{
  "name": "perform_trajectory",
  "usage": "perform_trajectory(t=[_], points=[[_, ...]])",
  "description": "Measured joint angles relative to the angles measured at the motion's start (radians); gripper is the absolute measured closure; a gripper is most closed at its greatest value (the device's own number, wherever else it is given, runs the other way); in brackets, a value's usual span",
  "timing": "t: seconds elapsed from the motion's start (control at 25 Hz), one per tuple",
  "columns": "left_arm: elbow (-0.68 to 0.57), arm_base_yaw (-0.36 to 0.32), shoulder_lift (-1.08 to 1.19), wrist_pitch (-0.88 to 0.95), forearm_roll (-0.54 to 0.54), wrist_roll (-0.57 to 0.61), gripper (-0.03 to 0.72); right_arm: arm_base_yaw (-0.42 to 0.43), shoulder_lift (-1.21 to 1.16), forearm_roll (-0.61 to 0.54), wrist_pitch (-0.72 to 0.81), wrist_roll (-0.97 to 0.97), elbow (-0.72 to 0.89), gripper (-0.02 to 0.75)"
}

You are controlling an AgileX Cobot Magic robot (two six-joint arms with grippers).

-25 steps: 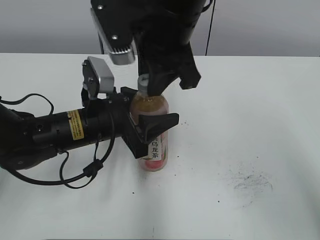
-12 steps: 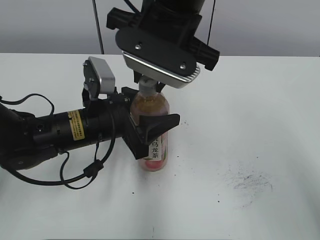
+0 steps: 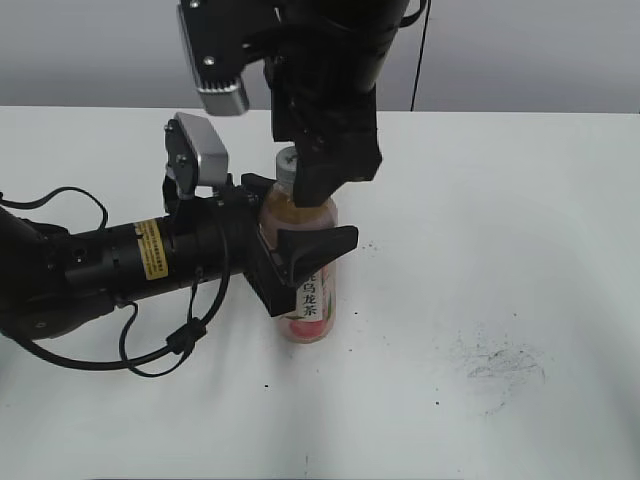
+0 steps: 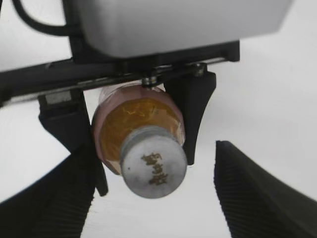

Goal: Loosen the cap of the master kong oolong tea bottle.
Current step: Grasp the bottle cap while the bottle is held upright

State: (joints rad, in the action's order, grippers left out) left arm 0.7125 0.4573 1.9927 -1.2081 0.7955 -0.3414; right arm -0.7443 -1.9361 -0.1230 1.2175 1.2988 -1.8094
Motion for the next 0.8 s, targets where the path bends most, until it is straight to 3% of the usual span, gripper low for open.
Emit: perform_trajectory(t=[0.24, 0.48, 0.8], points=[[0.000, 0.000, 0.000, 0.000, 0.000, 0.000, 0.243, 0.000, -0.001, 0.001, 0.001, -0.594, 0.000, 0.176], [0.000, 0.000, 0.000, 0.000, -0.001, -0.002, 0.243, 0.000, -0.001, 0.004, 0.002, -1.164, 0.000, 0.230], [0.000, 0.000, 0.000, 0.000, -0.002, -0.002, 0.243, 0.000, -0.001, 0.008, 0.002, -1.473, 0.000, 0.269]])
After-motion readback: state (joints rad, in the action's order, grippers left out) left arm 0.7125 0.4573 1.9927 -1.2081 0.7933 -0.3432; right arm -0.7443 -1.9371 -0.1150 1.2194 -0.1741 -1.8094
